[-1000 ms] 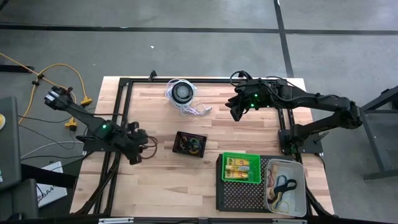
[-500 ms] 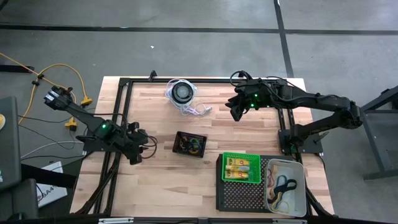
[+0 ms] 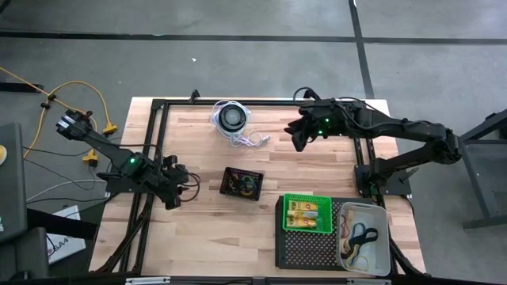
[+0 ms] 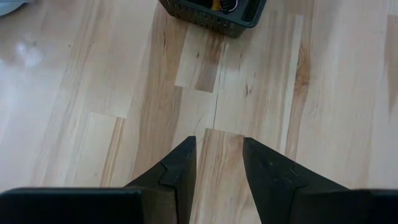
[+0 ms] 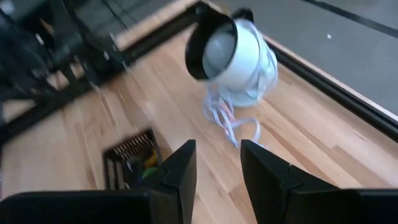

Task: Pick & Place Office Desk Supplies
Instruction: Put the black bin on the shelf

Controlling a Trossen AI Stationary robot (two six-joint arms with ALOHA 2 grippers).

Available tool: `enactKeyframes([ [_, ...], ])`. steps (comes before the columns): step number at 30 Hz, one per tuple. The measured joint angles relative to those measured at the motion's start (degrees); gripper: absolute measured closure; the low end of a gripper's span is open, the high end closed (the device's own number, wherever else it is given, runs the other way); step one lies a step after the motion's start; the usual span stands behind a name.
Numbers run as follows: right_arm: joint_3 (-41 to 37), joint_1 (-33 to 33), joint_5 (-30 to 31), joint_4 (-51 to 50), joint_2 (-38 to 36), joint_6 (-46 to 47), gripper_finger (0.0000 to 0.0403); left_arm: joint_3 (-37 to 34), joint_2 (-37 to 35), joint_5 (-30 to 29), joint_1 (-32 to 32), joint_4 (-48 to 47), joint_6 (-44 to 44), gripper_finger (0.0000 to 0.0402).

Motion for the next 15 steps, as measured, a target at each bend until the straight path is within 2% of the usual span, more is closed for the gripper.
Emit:
enactKeyframes([
  [6, 0.0, 0.0, -0.5, 6.4, 0.0, 2.5, 0.029, 0.0, 0.0, 0.1, 0.0, 0.0, 0.0, 0.0277],
  [12, 0.0, 0.0, -3.2, 6.9, 0.2, -6.3, 0.029, 0.0, 0.0, 0.1, 0.0, 0.0, 0.0, 0.0277],
  [15, 0.0, 0.4, -4.1, 7.0, 1.8, -4.2, 0.029, 0.0, 0.0, 0.1, 0.0, 0.0, 0.0, 0.0277],
])
